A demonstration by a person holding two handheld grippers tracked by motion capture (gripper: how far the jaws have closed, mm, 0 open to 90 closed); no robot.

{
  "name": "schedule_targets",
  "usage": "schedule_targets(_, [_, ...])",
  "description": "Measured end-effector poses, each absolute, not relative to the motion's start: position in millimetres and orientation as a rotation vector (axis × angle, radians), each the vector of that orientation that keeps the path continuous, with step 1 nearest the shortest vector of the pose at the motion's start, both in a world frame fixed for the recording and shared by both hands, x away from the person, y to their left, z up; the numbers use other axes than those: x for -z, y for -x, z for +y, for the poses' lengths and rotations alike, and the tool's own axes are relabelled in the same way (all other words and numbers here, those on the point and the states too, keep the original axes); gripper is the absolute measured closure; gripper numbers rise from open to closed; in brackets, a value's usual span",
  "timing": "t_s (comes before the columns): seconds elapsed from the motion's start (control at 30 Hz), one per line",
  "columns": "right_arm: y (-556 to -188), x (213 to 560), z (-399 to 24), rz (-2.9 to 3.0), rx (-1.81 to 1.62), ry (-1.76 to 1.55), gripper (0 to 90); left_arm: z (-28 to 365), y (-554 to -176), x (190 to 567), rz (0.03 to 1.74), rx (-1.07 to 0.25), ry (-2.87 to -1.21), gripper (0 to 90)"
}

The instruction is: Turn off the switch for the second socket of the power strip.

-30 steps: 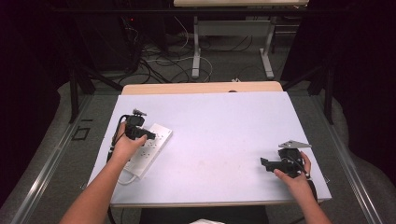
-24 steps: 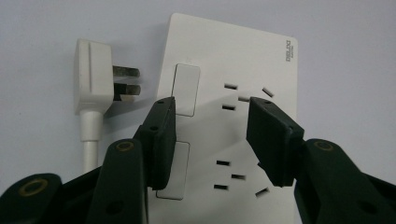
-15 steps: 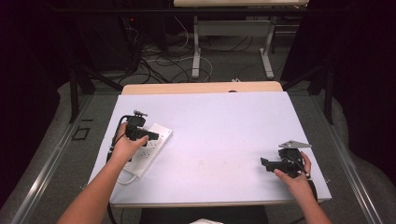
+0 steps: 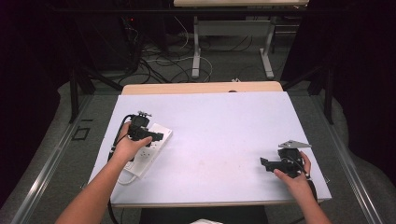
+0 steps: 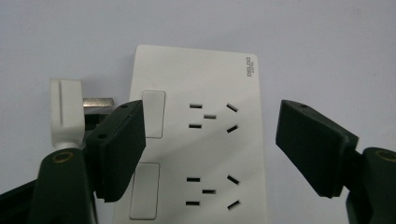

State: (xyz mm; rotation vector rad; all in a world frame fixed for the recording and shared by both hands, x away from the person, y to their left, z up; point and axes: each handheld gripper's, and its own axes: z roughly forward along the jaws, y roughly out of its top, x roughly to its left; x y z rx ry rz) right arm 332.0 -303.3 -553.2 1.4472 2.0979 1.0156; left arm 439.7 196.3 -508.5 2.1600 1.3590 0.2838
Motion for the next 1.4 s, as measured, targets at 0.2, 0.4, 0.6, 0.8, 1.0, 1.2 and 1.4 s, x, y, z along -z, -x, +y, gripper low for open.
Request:
schedule_targets(0.2, [-331.7,553.3,-301.7,2.099,-1.016,-1.448,14.7,195.3,-437.4,506.4,1.301,-0.316,-2.195,23.4])
schedule_targets(0.4, [-332.1,554.1,-301.0,2.104,-1.015,-1.444,14.6,192.8,-430.5,502.8,1.255,-0.376,-2.229,23.0])
schedule_targets(0.6, [-331.9,553.9,-300.7,2.103,-1.017,-1.445,14.6,191.1,-422.6,498.8,1.213,-0.374,-2.232,23.0])
schedule_targets(0.8, [-332.2,554.3,-300.0,2.104,-1.014,-1.440,14.7,190.7,-413.7,494.1,1.201,-0.317,-2.208,23.0])
schedule_targets(1.0, [-332.2,554.3,-299.8,2.106,-1.016,-1.439,14.6,187.1,-407.0,491.9,1.192,-0.325,-2.195,15.4])
schedule_targets(1.2, [-331.9,554.1,-299.6,2.105,-1.015,-1.443,14.6,183.5,-399.9,488.0,1.176,-0.315,-2.186,5.6])
schedule_targets(1.4, [-331.8,554.0,-299.3,2.103,-1.013,-1.443,14.6,180.8,-392.9,485.3,1.158,-0.290,-2.167,0.4])
